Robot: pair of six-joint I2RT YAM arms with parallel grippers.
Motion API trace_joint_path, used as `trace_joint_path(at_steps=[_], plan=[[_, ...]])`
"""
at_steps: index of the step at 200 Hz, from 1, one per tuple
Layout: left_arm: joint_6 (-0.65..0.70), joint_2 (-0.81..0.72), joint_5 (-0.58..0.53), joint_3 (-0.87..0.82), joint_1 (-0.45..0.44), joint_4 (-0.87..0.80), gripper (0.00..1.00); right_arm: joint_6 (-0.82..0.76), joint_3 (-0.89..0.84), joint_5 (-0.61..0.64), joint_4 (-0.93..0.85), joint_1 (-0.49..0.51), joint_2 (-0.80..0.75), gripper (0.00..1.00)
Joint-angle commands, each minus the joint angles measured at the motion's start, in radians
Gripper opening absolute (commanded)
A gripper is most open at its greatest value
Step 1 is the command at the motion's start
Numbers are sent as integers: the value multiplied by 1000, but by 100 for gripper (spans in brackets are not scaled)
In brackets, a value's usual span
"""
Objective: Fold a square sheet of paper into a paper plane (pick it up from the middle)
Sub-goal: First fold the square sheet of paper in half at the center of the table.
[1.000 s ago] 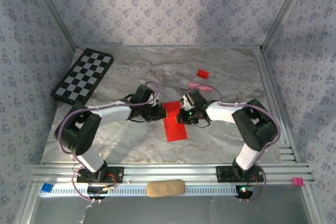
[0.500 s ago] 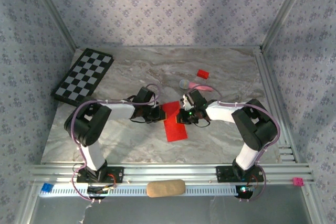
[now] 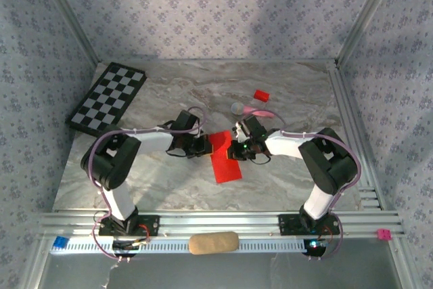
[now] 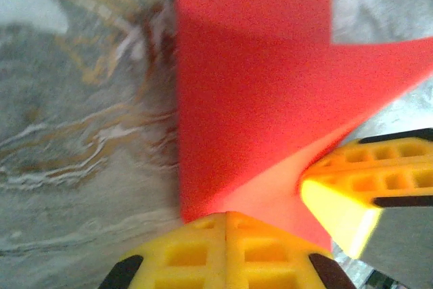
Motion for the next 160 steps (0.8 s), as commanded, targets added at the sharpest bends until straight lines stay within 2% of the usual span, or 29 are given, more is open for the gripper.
trace_joint_path(at_steps=[1,29,99,132,160], plan=[[48,-26,9,53,17,-43,5,1,-40,68,-118,6,28,0],[11,20,67,37,45,42,5,4,-45,69,-115,8,23,0],[6,112,-64,42,49,-26,4,10,-52,75,-112,13,24,0],[2,80,-60,56,49,-33,4,14,-53,77,-109,13,21,0],[9,43,-8,83,49,-22,6,15,-51,79,-109,12,21,0]])
